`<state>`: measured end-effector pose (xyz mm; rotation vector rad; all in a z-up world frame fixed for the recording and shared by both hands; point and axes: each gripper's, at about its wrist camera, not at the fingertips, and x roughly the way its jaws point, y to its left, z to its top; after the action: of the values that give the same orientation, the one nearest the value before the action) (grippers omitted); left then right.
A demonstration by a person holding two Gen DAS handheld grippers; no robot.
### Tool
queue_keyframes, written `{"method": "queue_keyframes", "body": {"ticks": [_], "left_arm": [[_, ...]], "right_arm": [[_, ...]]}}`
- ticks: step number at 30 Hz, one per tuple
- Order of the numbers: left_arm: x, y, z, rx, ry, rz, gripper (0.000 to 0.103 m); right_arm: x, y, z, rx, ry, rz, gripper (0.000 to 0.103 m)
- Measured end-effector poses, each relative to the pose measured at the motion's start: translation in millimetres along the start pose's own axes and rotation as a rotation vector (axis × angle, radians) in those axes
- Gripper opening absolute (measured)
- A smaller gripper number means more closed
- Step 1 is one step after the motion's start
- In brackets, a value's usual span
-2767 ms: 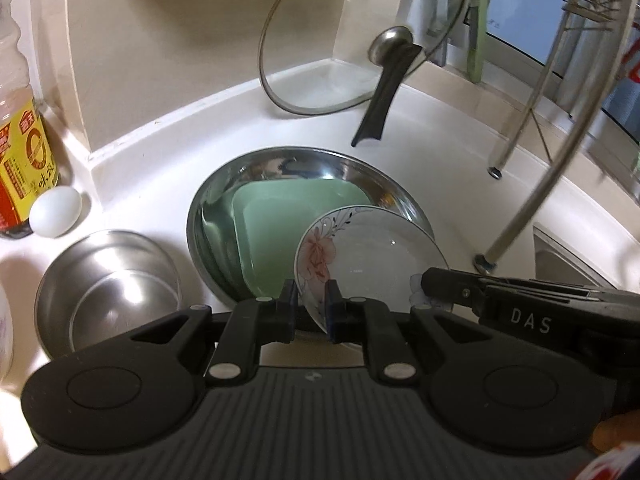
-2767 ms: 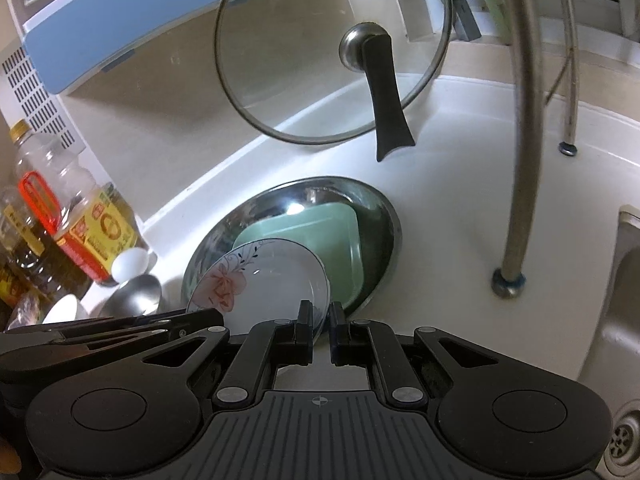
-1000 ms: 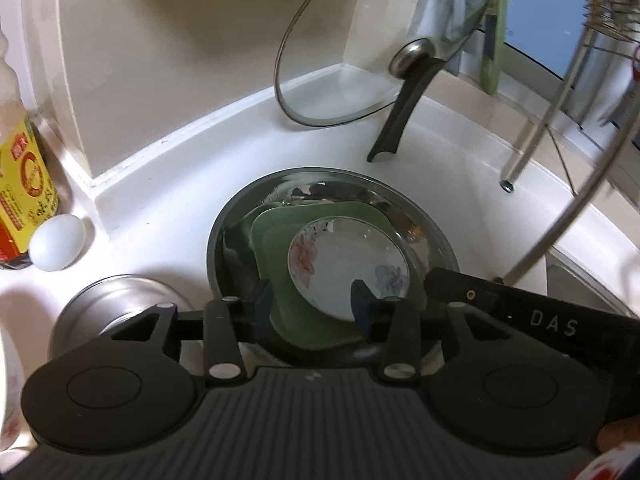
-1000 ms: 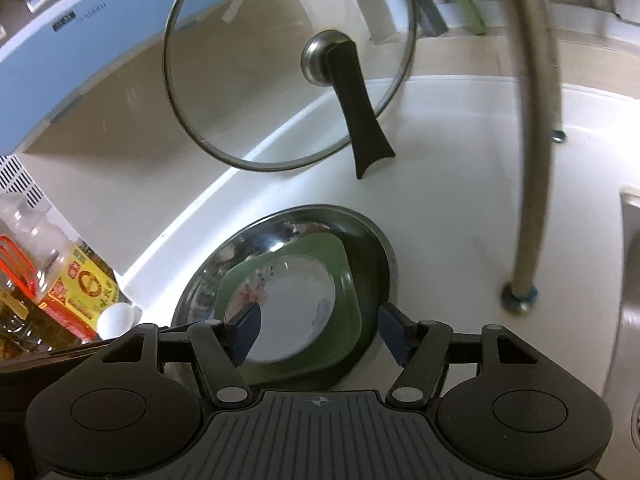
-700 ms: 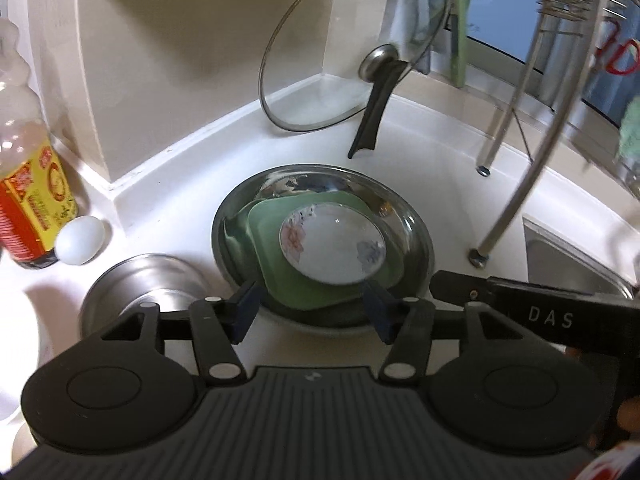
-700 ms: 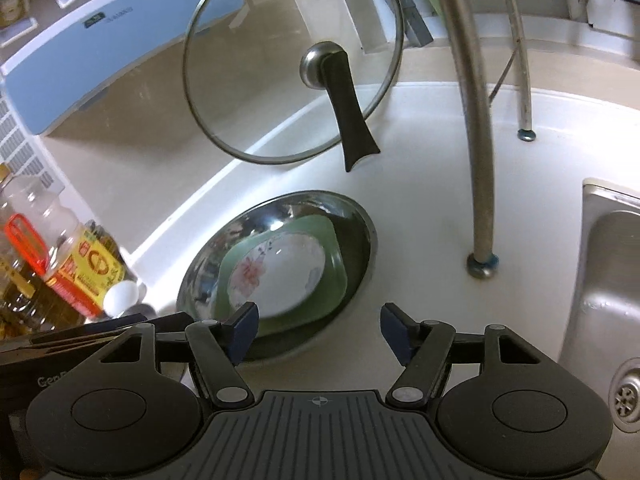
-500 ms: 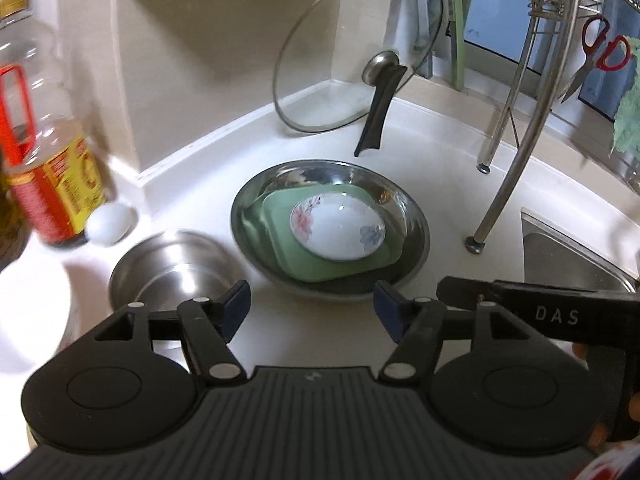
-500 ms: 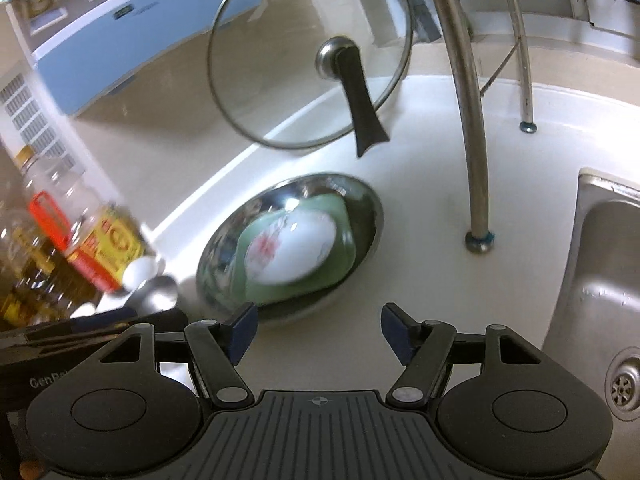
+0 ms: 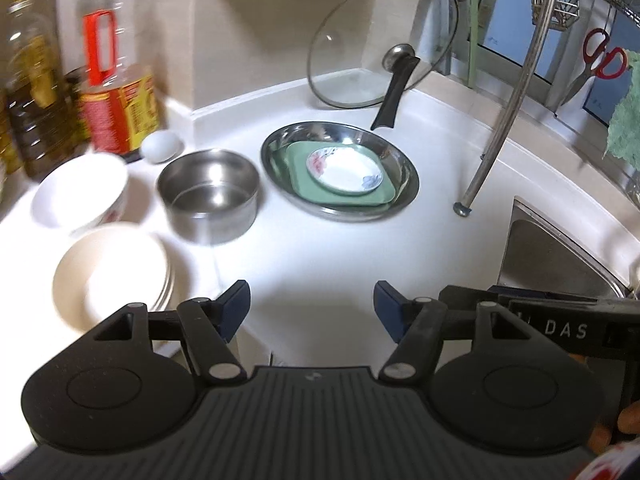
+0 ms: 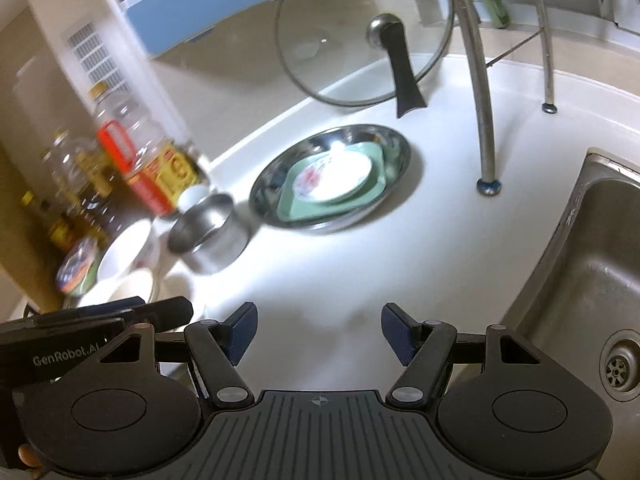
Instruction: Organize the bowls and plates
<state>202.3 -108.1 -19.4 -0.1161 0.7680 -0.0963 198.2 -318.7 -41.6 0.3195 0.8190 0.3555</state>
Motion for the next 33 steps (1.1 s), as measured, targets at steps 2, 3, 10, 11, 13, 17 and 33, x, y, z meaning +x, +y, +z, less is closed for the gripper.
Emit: {"method": "queue_keyframes", "body": {"ticks": [2,3,10,11,13,17,33], "left_arm": [[-10,-1,-11,-0.018,-0.003,0.020,0.066],[-14,0,-15,-0.028,-0.003,0.030,0.066],[-43,2,-52,-0.095,0.018,0.097,0.065],[-48,2,-57,-0.104,0.018,0.109,0.065],[-55,4,-65,-0.122,0.019,0.131,0.065],[-69,9,-81,-0.159,0.026,0.172,0.065],[-91,42,-103,-0.250,0.035,0.269,0.065]], "right_arm": [[-6,4,-9,-0.013,0.012,0.011,0.069],[-9,5,-13,-0.019,0.016,0.016,0.069],[-25,14,-43,-0.054,0.033,0.046,0.069],[-26,15,-46,-0.057,0.036,0.053,0.069],[-28,18,-52,-0.063,0.043,0.067,0.069],[-29,23,-63,-0.074,0.064,0.099,0.069],[-9,53,-70,-0.160,0.128,0.150,0.069]]}}
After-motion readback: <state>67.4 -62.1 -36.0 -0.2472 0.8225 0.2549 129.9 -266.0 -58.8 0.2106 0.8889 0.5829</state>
